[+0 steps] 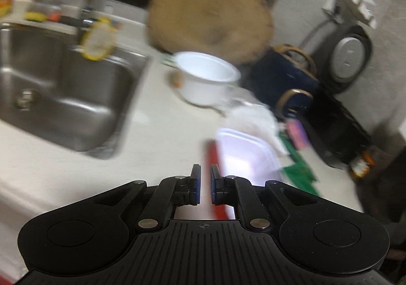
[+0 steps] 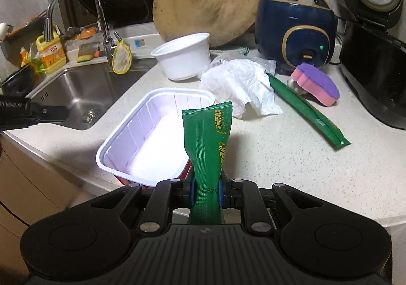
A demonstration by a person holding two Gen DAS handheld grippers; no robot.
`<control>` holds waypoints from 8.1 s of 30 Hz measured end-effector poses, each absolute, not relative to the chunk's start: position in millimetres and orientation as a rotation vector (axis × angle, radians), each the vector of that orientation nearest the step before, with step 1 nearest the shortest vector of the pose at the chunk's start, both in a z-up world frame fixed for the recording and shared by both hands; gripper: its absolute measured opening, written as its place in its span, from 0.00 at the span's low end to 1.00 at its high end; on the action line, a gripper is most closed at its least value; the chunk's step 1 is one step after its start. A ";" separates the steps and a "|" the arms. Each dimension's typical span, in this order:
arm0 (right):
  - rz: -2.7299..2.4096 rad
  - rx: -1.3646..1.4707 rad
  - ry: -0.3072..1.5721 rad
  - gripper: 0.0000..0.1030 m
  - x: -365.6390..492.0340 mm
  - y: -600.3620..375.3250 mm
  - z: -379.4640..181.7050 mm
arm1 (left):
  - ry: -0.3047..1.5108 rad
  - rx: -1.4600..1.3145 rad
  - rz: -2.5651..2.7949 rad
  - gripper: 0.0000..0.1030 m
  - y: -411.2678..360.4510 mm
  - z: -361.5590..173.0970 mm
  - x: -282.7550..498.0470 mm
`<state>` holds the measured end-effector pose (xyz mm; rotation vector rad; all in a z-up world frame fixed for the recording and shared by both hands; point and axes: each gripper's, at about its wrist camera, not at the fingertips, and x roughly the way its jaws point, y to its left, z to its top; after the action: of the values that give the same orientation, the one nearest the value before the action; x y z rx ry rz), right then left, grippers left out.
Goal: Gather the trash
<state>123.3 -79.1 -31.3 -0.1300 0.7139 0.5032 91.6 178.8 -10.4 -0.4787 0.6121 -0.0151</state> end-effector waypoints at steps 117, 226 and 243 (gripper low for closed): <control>0.465 -0.480 0.368 0.30 49.2 -36.9 -27.6 | 0.470 -0.485 -0.038 0.31 252.4 -56.0 -30.6; 0.637 -0.061 0.894 0.23 302.2 20.8 -0.8 | 0.462 -0.712 0.123 0.21 238.2 -29.2 136.6; 0.662 0.026 0.934 0.35 283.7 0.6 -41.5 | 0.575 -0.637 0.050 0.21 201.3 -54.4 164.9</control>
<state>283.7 0.6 -41.5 0.0263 0.9344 0.6624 164.9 201.3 -54.4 -0.6370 0.5755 0.0499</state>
